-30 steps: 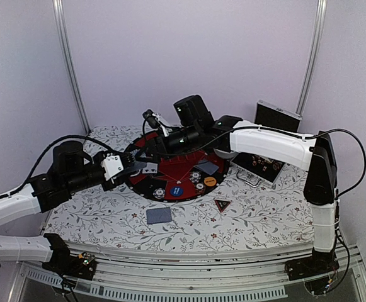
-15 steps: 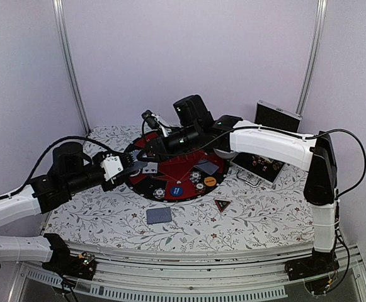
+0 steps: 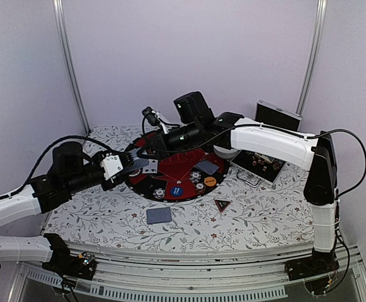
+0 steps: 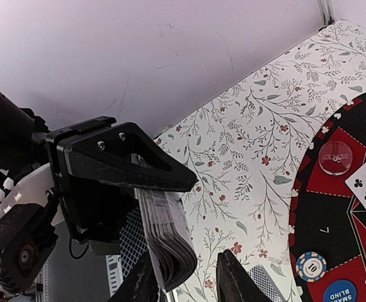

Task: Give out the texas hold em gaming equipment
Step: Pick up the poker card from the face-down deck piles.

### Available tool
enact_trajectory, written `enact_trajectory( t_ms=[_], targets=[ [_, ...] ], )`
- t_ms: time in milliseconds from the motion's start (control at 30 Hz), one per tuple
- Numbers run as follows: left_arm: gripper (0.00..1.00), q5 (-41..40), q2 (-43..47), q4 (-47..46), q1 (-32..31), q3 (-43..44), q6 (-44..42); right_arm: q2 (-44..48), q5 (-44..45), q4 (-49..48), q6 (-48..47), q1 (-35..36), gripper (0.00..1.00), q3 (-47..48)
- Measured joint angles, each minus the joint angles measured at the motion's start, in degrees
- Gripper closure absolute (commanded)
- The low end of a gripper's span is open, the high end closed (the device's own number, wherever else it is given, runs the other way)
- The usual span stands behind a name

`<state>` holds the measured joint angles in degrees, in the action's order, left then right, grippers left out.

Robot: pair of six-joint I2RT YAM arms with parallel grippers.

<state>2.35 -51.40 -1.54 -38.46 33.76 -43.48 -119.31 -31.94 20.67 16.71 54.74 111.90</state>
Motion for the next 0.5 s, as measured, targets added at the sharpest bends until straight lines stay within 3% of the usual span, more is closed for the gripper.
enact_trajectory(
  t_ms=[500],
  targets=[
    [0.48, 0.0, -0.3, -0.3, 0.3, 0.0, 0.0, 0.9, 1.0, 2.1, -0.1, 0.0, 0.78, 0.7]
  ],
)
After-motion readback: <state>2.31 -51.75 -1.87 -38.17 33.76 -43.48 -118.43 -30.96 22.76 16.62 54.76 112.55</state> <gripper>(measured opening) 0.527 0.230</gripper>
